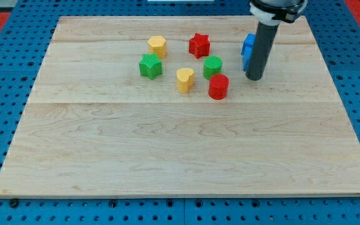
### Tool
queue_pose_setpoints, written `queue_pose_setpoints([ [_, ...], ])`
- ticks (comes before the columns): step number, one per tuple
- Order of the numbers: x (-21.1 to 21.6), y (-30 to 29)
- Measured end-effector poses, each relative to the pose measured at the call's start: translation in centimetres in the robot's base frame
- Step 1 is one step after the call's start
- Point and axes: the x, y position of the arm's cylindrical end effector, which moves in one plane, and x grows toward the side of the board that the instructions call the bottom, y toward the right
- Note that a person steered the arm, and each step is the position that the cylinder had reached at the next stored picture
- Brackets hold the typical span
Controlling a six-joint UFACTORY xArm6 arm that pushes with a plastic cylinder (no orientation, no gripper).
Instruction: Push the green circle closer to the green star
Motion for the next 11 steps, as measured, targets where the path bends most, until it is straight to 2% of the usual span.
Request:
queue_pose_setpoints([
  [1, 0.0, -3.0],
  [5, -2.2, -3.5],
  [7, -2.2, -7.8],
  [9, -2.5, -8.6],
  [11, -3.2, -12.9],
])
